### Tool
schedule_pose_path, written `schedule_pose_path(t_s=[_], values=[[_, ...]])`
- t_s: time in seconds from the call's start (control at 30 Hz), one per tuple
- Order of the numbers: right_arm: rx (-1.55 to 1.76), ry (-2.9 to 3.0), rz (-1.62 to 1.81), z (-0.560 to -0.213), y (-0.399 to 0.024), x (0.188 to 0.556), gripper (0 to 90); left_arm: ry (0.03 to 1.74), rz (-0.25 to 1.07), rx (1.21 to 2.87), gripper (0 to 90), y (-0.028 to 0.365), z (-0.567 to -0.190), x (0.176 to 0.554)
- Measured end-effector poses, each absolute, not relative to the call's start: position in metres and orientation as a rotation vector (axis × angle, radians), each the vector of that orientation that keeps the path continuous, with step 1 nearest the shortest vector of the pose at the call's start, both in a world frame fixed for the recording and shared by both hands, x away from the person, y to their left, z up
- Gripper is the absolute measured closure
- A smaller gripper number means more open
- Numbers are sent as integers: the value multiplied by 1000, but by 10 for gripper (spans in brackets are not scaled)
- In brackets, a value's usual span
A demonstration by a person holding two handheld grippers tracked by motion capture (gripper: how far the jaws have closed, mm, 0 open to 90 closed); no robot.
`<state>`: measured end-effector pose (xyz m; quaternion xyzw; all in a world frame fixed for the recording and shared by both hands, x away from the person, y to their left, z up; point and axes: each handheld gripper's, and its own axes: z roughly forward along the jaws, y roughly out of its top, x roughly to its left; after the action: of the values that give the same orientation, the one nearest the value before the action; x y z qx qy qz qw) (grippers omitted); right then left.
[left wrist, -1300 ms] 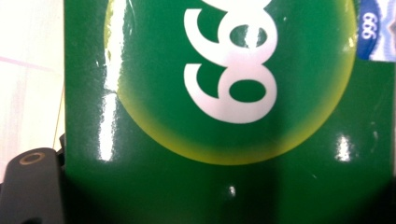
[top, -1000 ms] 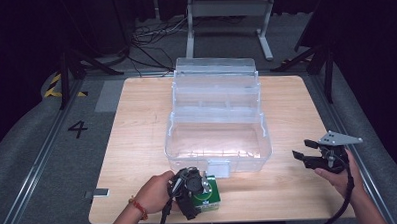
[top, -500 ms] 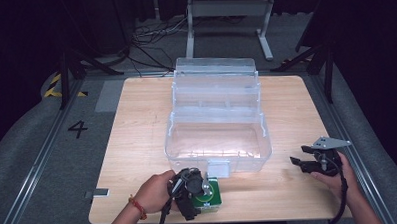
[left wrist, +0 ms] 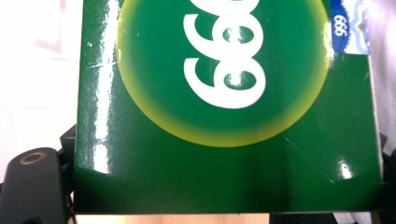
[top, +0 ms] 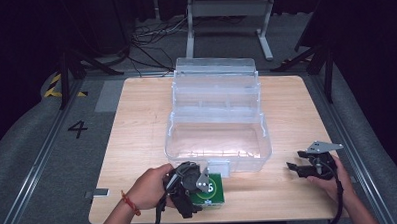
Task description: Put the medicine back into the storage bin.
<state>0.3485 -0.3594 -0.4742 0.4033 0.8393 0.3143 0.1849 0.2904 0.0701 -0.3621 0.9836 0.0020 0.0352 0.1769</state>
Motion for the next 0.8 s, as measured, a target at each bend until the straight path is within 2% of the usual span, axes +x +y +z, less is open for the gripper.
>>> schedule_pose_path(t_s=[0.17,0.23,0.4,0.7,0.8], values=[[1144,2356,921,-477,-362,347,328,-25,138,2779,151,73,-340,295],[1164,2332,975,-481,-366,347,277,-28,165,2770,151,75,-323,304],[1174,2304,1018,-486,-369,347,249,-43,173,2746,151,75,-307,320],[1179,2281,1028,-487,-369,345,245,-110,227,2740,150,71,-297,350],[1180,2280,1026,-487,-369,345,245,-80,224,2727,150,72,-296,363]])
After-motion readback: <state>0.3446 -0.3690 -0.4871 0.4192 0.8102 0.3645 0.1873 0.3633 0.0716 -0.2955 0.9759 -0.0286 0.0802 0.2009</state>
